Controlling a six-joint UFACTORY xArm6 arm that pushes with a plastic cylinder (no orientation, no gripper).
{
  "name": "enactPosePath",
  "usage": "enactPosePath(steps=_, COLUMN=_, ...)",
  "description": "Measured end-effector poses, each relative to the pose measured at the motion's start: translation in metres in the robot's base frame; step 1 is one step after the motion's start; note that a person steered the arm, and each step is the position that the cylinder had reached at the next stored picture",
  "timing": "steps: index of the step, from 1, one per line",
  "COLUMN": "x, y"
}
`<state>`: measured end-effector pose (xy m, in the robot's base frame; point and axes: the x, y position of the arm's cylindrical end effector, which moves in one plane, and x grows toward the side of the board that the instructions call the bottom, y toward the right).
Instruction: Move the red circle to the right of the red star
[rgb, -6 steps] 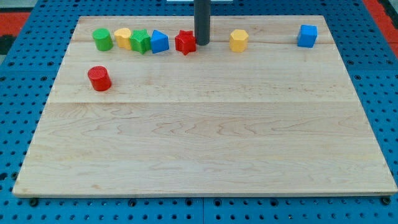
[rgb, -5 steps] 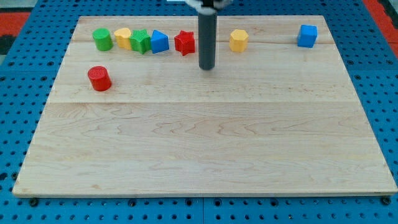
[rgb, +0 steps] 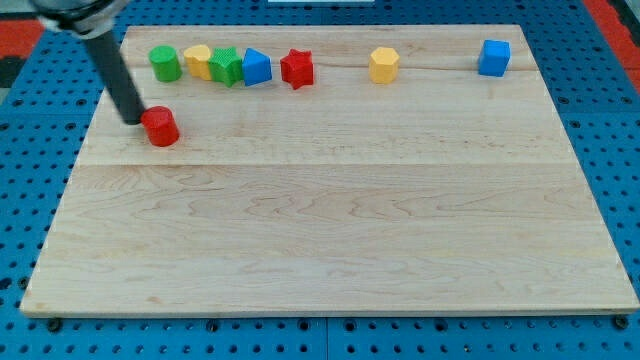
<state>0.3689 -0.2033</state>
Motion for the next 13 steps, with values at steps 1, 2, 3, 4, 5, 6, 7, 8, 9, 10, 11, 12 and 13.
enactPosePath(steps=1, x=0.000, y=0.081)
enactPosePath(steps=2, x=0.006, y=0.053)
enactPosePath(steps=3, x=0.036, y=0.005)
enactPosePath(steps=4, x=0.076, y=-0.009)
enactPosePath(steps=5, x=0.078, y=0.035)
enactPosePath(steps=6, x=0.038, y=0.069)
enactPosePath(steps=7, x=0.015, y=0.067)
enactPosePath(steps=8, x=0.014, y=0.049)
enactPosePath(steps=9, x=0.009, y=0.045)
enactPosePath(steps=10, x=-0.005, y=0.075)
enactPosePath(steps=11, x=-0.027, y=0.097)
enactPosePath(steps=12, x=-0.028, y=0.098)
enactPosePath(steps=13, x=-0.028, y=0.112)
